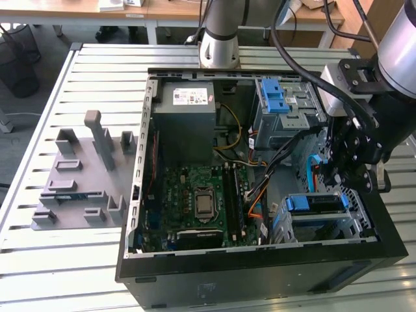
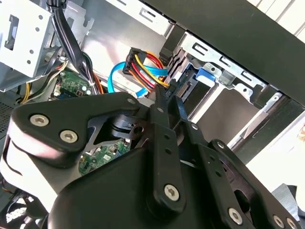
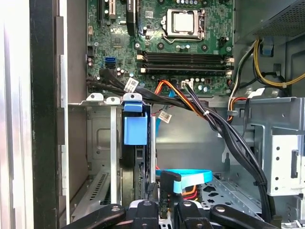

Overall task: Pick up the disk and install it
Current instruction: 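Insert the first disk wire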

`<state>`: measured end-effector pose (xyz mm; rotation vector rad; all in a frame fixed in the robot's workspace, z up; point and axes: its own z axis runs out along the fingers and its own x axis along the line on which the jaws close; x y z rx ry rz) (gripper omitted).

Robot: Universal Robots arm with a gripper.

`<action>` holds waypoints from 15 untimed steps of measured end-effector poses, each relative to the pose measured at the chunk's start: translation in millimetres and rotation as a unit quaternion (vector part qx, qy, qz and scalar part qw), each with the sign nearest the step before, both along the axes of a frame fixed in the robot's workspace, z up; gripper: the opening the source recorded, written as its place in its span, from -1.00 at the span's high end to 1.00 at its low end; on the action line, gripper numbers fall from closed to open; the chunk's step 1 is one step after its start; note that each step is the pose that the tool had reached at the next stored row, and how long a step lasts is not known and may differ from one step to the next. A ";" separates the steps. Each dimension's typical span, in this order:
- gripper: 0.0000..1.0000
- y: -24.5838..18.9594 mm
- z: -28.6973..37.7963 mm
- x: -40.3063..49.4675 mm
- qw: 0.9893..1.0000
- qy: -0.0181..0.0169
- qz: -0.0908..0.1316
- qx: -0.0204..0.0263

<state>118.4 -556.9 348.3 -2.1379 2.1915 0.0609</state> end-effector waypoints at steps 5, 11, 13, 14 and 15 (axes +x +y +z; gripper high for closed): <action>0.67 0.0 -0.3 0.0 1.000 0.000 0.000 -0.001; 0.68 0.0 -0.8 0.9 0.999 0.003 -0.002 -0.033; 0.68 0.0 -1.6 0.8 0.999 0.003 -0.002 -0.033; 0.68 0.0 -2.1 0.8 0.999 0.003 -0.002 -0.033; 0.68 0.0 -2.9 0.8 0.999 0.004 -0.003 -0.033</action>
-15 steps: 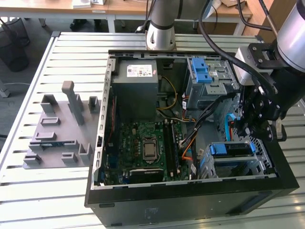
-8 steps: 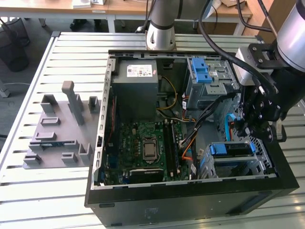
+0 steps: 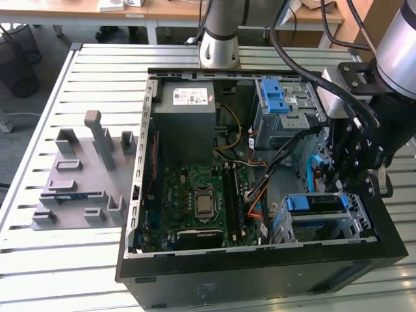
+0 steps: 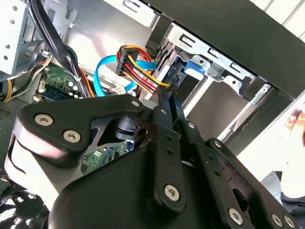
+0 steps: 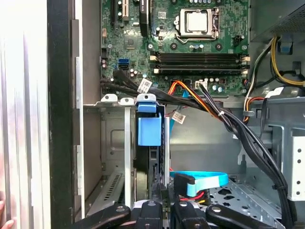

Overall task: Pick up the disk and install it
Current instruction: 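Insert the first disk wire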

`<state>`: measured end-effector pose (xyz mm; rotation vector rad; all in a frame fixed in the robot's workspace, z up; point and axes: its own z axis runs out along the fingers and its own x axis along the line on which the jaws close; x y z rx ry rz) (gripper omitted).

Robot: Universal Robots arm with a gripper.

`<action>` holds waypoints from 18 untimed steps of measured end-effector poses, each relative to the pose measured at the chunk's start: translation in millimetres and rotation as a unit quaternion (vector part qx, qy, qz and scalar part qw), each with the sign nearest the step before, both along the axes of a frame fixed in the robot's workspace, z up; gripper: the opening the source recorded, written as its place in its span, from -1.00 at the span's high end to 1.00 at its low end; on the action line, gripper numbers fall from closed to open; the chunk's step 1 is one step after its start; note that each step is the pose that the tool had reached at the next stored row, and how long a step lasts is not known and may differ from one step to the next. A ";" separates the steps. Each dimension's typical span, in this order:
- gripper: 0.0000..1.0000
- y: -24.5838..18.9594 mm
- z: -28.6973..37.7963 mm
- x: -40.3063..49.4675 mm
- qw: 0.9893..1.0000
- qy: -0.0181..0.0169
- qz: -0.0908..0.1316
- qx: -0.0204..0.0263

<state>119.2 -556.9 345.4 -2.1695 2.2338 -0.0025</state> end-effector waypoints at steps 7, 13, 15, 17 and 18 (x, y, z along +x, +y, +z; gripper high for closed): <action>0.68 -0.8 -4.9 0.7 1.000 0.006 -0.001 0.000; 0.68 -1.4 -6.9 4.3 1.000 0.013 -0.003 0.000; 0.68 -2.2 -7.8 4.3 1.000 0.014 -0.004 0.000; 0.68 -2.7 -8.3 4.4 1.000 0.014 -0.005 0.000; 0.68 -2.9 -8.5 4.5 1.000 0.014 -0.006 0.000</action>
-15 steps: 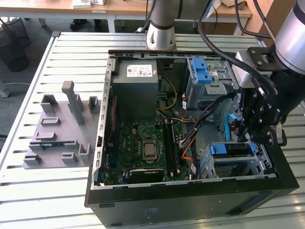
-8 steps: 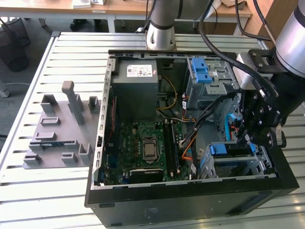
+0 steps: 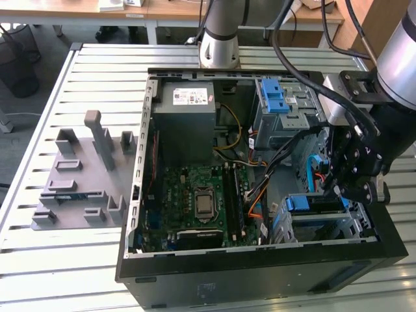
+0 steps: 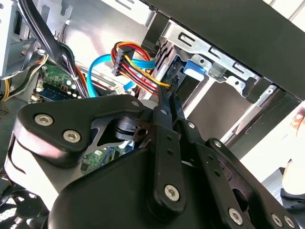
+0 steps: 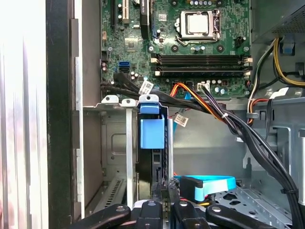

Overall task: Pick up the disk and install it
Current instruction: 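Insert the first disk wire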

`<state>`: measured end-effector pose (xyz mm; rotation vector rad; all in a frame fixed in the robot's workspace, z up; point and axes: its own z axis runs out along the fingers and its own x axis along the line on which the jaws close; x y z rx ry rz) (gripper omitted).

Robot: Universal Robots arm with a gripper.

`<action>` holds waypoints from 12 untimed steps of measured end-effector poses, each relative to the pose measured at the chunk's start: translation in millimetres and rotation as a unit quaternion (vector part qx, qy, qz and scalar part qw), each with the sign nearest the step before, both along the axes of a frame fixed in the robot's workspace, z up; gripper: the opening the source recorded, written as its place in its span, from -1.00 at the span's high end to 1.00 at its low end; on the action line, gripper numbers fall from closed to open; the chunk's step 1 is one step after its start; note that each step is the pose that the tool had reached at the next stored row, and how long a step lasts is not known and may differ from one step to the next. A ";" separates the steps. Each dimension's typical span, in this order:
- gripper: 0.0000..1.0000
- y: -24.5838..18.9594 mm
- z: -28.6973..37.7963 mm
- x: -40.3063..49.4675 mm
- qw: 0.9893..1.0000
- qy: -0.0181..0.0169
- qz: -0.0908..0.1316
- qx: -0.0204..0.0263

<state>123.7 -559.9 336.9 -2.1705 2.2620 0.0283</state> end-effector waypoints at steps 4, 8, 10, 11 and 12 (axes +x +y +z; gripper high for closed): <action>0.68 -1.0 -0.8 0.2 1.000 0.001 -0.002 0.000; 0.68 -1.6 -1.3 0.7 1.000 0.002 -0.005 0.000; 0.68 -1.8 -1.6 0.7 1.000 0.002 -0.006 0.000; 0.68 -1.9 -1.7 0.7 1.000 0.002 -0.006 0.000; 0.68 -1.9 -2.0 0.8 1.000 0.002 -0.006 0.000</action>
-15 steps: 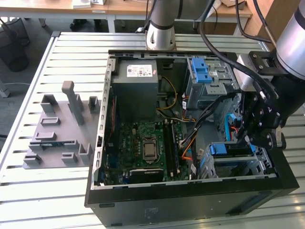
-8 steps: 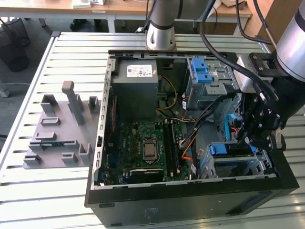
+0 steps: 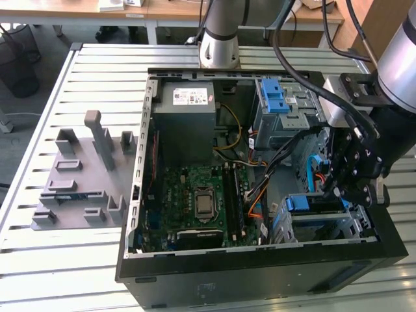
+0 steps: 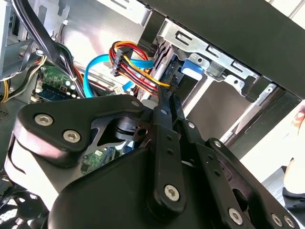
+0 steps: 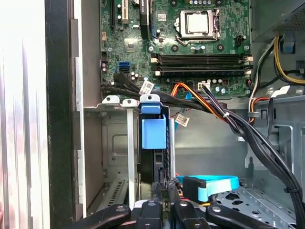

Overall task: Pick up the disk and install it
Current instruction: 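Insert the first disk wire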

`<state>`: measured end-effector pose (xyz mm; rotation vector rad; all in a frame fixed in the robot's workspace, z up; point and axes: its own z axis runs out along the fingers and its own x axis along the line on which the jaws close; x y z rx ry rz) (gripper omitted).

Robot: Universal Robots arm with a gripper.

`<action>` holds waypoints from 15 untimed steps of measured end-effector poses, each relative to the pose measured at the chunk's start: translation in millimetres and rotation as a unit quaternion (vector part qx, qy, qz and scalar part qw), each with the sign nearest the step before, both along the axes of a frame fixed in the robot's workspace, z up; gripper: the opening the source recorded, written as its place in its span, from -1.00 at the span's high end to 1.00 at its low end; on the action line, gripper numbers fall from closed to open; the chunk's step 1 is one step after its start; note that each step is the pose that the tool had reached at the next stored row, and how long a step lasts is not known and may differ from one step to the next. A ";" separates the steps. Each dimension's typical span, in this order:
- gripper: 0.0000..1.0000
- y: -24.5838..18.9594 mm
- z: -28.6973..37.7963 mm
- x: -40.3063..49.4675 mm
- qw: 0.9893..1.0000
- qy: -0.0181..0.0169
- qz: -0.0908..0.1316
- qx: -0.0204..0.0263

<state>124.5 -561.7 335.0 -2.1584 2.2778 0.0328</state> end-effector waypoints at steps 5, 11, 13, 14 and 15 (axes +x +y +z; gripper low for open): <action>0.68 0.0 -1.8 0.2 1.000 0.001 -0.001 0.000; 0.68 0.0 -3.8 1.0 1.000 0.002 -0.003 0.000; 0.68 0.0 -4.6 1.5 1.000 0.003 -0.003 0.000; 0.68 0.0 -4.9 1.8 1.000 0.003 -0.003 0.000; 0.68 0.0 -5.1 2.1 1.000 0.004 -0.003 0.000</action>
